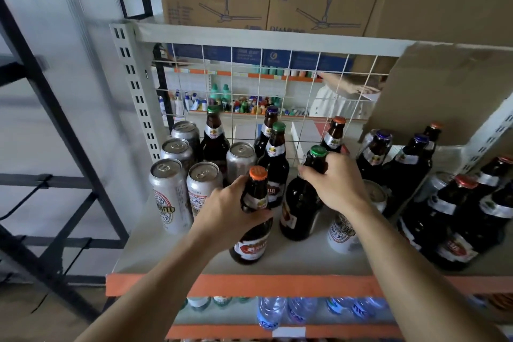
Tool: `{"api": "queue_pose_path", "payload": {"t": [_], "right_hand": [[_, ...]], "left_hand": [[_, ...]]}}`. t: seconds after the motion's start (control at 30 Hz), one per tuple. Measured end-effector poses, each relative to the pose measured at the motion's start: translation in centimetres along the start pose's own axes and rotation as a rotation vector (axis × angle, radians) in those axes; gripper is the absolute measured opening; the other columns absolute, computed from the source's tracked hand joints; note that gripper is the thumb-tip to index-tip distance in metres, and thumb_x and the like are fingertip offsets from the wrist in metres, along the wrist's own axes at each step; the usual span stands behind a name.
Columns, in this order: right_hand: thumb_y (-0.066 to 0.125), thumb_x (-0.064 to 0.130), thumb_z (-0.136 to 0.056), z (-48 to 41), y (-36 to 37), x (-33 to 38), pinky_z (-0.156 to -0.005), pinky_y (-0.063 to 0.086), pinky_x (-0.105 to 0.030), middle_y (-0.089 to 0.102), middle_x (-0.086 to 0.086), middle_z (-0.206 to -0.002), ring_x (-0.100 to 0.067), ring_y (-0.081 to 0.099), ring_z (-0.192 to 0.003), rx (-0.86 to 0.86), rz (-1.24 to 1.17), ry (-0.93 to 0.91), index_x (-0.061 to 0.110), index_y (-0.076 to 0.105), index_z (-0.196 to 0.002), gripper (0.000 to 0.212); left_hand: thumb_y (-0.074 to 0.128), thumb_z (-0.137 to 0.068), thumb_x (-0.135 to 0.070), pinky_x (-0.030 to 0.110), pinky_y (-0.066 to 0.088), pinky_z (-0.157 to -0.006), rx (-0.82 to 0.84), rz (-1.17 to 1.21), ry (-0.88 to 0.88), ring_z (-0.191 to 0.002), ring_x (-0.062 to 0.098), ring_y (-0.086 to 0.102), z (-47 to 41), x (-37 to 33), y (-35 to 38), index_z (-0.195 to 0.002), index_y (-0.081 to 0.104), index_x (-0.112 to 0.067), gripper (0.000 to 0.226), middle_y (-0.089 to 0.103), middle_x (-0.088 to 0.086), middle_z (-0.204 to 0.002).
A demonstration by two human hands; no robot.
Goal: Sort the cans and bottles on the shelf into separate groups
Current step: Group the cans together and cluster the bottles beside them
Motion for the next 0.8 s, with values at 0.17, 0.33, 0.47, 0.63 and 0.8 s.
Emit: {"api": "queue_pose_path", "payload": {"t": [0.17,0.33,0.47,0.63,0.8], "right_hand": [[0.068,0.048,-0.080,0.0,-0.3,-0.9,-0.055,0.052,-0.036,0.063,0.001,-0.063,-0.018,0.062,-0.059,0.011,0.053,0.017,0.013,0.063,-0.074,0.035],[0.068,0.050,-0.082,-0.4,-0.4,-0.5,-0.052,0.049,-0.035,0.061,0.000,-0.062,-0.020,0.061,-0.057,0.057,0.096,0.009,0.013,0.061,-0.073,0.039],[0.066,0.052,-0.082,-0.3,-0.8,-0.6,-0.049,0.043,-0.029,0.058,0.001,-0.061,-0.019,0.060,-0.057,0.073,0.136,-0.001,0.013,0.060,-0.074,0.040],[0.066,0.049,-0.083,0.2,-1.3,-0.6,-0.045,0.037,-0.025,0.055,0.003,-0.054,-0.016,0.055,-0.048,0.082,0.153,-0.020,0.015,0.059,-0.073,0.036],[0.067,0.052,-0.081,0.6,-1.9,-0.8,-0.043,0.034,-0.025,0.053,0.005,-0.051,-0.014,0.050,-0.044,0.053,0.178,0.017,0.016,0.052,-0.064,0.042]], "left_hand": [[0.075,-0.072,-0.042,0.022,0.044,-0.056,0.022,0.001,0.036,-0.067,0.010,0.058,-0.8,-1.4,0.7,-0.094,0.054,-0.024,0.036,0.055,-0.020,-0.068],[0.073,-0.072,-0.046,0.017,0.045,-0.058,0.063,0.028,0.069,-0.069,0.004,0.058,-1.4,-2.6,1.9,-0.100,0.054,-0.027,0.038,0.055,-0.024,-0.070],[0.074,-0.073,-0.043,0.015,0.045,-0.057,0.104,0.048,0.094,-0.069,0.003,0.059,-1.7,-3.3,2.9,-0.098,0.053,-0.026,0.037,0.055,-0.022,-0.070],[0.075,-0.073,-0.040,0.008,0.038,-0.050,0.127,0.052,0.097,-0.060,-0.004,0.054,-2.6,-3.6,3.3,-0.096,0.054,-0.023,0.036,0.055,-0.022,-0.068],[0.075,-0.074,-0.040,0.015,0.033,-0.049,0.103,0.051,0.069,-0.060,-0.006,0.051,-3.5,-3.2,3.2,-0.094,0.052,-0.027,0.034,0.052,-0.023,-0.066]]}}
Point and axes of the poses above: each hand's wrist, its own z-axis away from the middle knuckle, its own y-axis out of the palm, x = y × z, the point moved 5 cm from there along -z, towards the middle knuckle
